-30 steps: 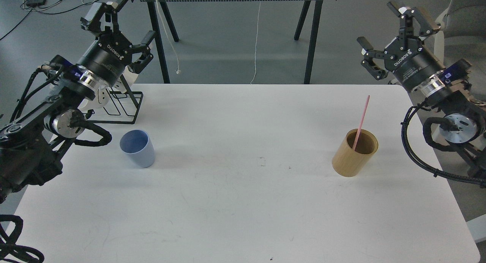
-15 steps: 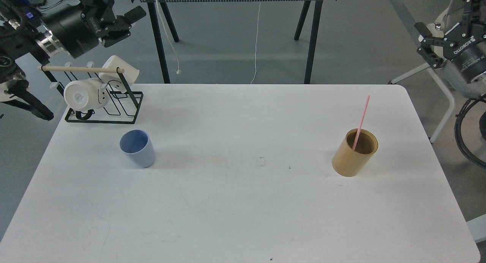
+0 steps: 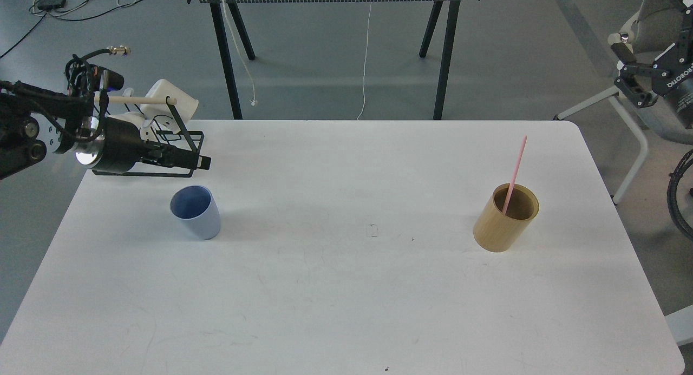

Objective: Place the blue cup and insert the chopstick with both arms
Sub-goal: 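Lower the left gripper onto the blue cup rim and grasp it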

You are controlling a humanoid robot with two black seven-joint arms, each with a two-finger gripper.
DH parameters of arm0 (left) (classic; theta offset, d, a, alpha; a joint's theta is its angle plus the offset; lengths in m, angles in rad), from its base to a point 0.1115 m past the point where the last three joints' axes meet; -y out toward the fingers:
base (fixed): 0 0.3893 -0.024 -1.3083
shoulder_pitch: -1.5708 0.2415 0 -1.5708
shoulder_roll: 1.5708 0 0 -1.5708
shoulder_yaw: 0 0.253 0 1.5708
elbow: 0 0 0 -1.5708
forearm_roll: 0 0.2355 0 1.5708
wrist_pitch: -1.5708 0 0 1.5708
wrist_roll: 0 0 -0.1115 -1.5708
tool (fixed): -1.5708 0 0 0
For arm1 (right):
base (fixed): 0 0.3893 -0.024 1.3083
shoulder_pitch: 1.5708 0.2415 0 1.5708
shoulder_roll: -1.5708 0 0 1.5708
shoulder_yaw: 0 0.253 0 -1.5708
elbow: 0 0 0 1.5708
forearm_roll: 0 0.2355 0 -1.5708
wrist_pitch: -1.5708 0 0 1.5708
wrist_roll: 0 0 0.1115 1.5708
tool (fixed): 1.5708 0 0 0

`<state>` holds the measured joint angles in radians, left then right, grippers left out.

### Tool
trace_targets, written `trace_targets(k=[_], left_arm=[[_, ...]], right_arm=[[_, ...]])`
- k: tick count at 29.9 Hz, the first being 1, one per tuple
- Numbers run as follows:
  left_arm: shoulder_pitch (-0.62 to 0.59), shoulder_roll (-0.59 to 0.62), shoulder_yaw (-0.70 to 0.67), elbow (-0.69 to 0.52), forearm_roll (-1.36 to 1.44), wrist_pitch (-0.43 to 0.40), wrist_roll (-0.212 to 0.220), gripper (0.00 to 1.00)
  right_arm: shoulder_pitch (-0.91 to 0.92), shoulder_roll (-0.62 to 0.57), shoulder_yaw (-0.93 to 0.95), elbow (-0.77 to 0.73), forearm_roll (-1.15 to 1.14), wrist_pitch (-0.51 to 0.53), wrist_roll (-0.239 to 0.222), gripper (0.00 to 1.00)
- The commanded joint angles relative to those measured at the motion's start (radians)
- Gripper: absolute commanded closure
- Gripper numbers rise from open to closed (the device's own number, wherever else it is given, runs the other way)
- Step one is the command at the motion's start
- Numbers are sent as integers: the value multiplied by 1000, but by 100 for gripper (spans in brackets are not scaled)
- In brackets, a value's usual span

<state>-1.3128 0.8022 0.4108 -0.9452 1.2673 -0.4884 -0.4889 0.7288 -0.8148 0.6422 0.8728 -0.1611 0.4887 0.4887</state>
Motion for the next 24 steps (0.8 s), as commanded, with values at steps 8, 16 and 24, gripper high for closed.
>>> trace_targets(k=[8, 16, 24], left_arm=[[144, -81, 8, 190, 30, 0, 0, 2], [170, -90, 5, 241, 33, 8, 0, 8], [213, -150, 3, 299, 32, 60, 0, 15]], right_arm=[[-6, 2, -1, 0, -1, 0, 0, 3], [-20, 0, 1, 0, 0, 0, 0, 3], [-28, 0, 1, -3, -1, 0, 0, 3]])
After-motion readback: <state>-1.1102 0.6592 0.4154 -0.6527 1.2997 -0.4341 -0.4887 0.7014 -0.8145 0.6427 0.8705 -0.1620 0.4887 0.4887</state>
